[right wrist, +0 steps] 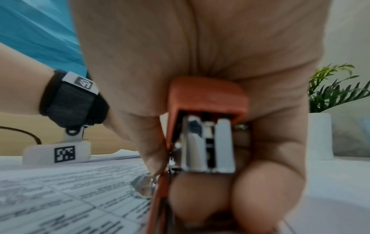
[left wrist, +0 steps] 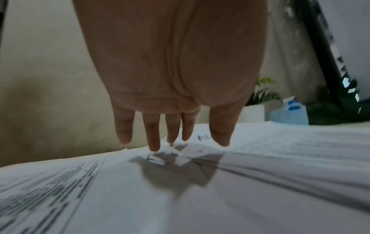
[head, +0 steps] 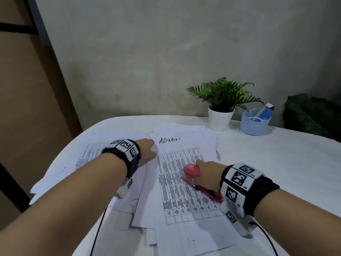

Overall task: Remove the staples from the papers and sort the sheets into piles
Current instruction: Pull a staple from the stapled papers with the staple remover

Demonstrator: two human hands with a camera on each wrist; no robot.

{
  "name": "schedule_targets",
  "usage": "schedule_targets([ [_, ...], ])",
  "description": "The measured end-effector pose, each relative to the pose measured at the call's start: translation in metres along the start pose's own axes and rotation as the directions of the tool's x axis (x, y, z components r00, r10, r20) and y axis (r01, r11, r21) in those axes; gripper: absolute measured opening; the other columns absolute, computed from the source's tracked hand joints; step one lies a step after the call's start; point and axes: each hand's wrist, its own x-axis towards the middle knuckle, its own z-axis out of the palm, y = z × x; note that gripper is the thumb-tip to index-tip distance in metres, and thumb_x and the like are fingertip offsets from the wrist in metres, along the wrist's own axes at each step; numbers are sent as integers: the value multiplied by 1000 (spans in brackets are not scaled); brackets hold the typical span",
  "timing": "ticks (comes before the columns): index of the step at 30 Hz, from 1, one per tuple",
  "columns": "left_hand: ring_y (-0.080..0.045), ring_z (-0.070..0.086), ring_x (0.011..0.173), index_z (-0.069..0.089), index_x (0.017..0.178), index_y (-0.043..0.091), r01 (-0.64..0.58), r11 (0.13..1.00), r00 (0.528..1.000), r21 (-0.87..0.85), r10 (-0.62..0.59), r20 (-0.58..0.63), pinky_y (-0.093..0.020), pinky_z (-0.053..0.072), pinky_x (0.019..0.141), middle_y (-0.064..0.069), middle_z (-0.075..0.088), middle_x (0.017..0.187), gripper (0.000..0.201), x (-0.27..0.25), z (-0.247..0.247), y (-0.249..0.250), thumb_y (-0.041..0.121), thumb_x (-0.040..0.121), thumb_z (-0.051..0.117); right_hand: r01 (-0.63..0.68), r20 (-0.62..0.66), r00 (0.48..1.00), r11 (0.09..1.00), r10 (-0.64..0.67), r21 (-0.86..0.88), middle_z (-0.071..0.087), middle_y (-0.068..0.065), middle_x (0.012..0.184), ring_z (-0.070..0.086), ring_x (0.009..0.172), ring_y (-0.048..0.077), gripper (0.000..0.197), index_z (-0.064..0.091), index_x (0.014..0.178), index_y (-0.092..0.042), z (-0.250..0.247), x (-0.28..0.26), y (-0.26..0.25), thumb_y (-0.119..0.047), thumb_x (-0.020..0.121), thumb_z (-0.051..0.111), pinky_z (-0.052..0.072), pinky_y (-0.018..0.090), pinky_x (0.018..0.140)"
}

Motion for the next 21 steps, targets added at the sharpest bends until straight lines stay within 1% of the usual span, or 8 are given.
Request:
schedule_targets([
  [4,-26,48,126,33,141,12,9,1000,1000,-4,-10,-13,-36,39,105,-6,46,142,57,11,-2,5,40,93,47,47,2,999,999,-47,-21,49,12,124,52,112,28,21,41,115,-14,-4,-9,-2,-25,98,38,44,36,94],
  [7,-26,52,119,37,138,15,11,1000,1000,3,-11,-25,-37,43,100,-6,52,134,62,16,-3,6,45,86,55,46,4,999,999,-46,-28,49,13,125,52,113,29,30,39,125,-10,-4,-6,-1,-24,99,37,45,37,93],
  [11,-26,54,113,41,132,16,88,995,996,54,-86,-34,-39,45,96,-7,49,132,66,19,3,8,57,81,51,22,-16,1000,1000,-22,-1,50,13,126,52,114,28,34,37,127,-7,-2,-5,-1,-25,98,37,44,35,92],
  [13,-28,53,117,40,135,14,98,993,995,67,-96,-31,-38,45,96,-8,47,134,69,19,1,10,58,82,52,21,-21,1000,1000,-21,5,50,13,126,52,113,28,34,37,127,-7,-2,-5,-2,-24,99,37,44,35,92],
  [15,-27,55,116,48,129,11,93,993,995,76,-95,25,-36,45,93,-8,53,130,64,22,-2,11,56,83,55,9,-29,1000,1000,-8,24,52,12,123,54,111,28,33,38,125,-7,0,-3,-1,-25,98,38,45,34,88],
  [17,-24,63,98,61,106,9,76,996,996,43,-78,43,-34,49,84,-7,65,110,51,24,-5,11,53,81,62,-33,-40,999,998,35,55,56,11,120,56,107,26,33,39,123,-8,3,2,1,-27,96,41,44,33,82],
  [19,-22,63,85,64,88,7,73,997,997,7,-73,27,-32,51,75,-6,67,92,37,24,-7,14,43,82,65,-52,-38,998,997,55,62,56,11,119,57,106,25,34,39,123,-8,5,4,2,-27,95,43,45,33,82],
  [21,-24,64,94,67,97,4,97,995,995,-21,-97,-18,-33,51,80,-9,68,101,31,20,-10,16,33,87,61,-34,-27,999,998,35,47,55,11,120,56,107,26,33,39,123,-8,3,1,1,-26,96,41,46,34,85],
])
